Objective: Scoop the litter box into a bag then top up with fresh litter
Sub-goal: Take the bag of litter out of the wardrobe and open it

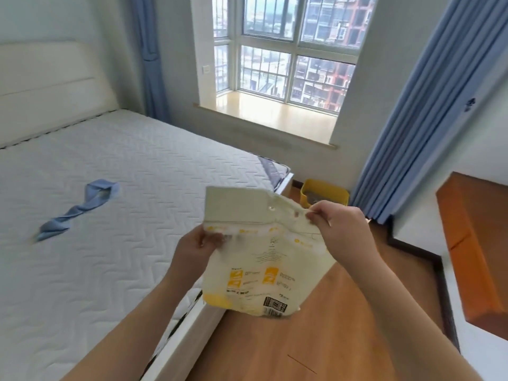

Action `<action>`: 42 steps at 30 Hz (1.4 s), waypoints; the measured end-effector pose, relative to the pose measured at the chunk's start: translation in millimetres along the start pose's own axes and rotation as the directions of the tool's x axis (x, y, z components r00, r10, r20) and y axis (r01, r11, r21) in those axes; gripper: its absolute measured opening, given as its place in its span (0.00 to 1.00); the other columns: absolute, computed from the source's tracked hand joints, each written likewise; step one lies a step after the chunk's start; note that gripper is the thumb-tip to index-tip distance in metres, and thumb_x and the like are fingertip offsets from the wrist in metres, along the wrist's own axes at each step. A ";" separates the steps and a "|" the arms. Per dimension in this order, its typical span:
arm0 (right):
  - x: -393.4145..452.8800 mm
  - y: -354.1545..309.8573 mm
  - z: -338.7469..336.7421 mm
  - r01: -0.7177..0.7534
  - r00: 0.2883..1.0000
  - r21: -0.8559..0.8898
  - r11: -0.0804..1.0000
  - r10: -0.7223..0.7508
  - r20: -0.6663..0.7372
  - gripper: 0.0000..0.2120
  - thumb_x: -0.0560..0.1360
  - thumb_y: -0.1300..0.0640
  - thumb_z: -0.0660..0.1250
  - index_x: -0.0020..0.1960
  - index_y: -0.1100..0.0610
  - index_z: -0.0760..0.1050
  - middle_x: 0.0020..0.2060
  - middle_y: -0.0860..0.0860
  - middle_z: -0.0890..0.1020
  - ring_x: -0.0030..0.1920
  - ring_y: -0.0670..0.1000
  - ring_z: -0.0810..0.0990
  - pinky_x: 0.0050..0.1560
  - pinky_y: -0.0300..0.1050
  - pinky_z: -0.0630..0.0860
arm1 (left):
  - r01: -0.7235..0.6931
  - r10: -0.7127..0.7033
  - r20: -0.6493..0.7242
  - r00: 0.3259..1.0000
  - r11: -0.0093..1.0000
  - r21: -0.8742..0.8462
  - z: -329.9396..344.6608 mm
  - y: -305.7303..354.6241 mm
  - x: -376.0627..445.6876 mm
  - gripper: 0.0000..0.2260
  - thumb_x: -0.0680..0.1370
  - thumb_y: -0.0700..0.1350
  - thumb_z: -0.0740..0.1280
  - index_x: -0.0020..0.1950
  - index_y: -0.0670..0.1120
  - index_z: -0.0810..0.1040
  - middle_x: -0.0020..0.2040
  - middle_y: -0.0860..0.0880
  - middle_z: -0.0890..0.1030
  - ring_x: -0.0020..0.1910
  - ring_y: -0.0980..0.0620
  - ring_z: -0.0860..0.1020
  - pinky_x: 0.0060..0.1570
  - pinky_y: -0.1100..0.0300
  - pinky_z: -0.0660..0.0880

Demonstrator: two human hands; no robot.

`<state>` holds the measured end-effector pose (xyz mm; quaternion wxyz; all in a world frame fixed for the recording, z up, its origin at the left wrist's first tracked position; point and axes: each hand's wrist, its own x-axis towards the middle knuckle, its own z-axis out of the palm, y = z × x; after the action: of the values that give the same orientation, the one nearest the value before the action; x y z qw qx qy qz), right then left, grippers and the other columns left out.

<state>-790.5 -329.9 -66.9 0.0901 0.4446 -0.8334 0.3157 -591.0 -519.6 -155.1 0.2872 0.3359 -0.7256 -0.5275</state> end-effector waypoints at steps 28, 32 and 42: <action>223.3 178.3 13.4 -0.264 0.961 0.054 0.963 0.267 -0.066 0.30 0.73 0.41 0.67 0.72 0.42 0.61 0.65 0.39 0.70 0.66 0.44 0.67 0.64 0.45 0.64 | -0.315 0.306 0.259 0.916 0.949 -0.006 215.6 79.5 341.2 0.15 0.78 0.49 0.69 0.39 0.40 0.74 0.33 0.41 0.77 0.30 0.51 0.71 0.31 0.61 0.66; 274.4 218.9 8.2 -0.213 0.976 0.083 0.974 0.216 -0.035 0.29 0.74 0.42 0.68 0.72 0.43 0.62 0.64 0.41 0.73 0.62 0.42 0.70 0.59 0.40 0.65 | -0.384 0.357 0.282 0.890 0.922 0.047 277.3 89.8 366.1 0.16 0.77 0.47 0.70 0.35 0.40 0.70 0.28 0.46 0.70 0.28 0.55 0.67 0.30 0.64 0.64; 361.2 331.1 -15.6 -0.102 0.991 0.041 0.994 0.105 -0.077 0.07 0.73 0.49 0.70 0.43 0.53 0.79 0.29 0.42 0.75 0.31 0.44 0.72 0.34 0.38 0.68 | -0.306 0.286 0.307 0.908 0.952 0.019 402.4 102.6 406.2 0.15 0.76 0.48 0.72 0.34 0.44 0.72 0.32 0.43 0.75 0.29 0.51 0.70 0.32 0.58 0.68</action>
<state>-1269.2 -433.4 -46.7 0.0983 0.3894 -0.8451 0.3528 -1167.8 -587.8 -143.5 0.2388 0.1473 -0.8203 -0.4984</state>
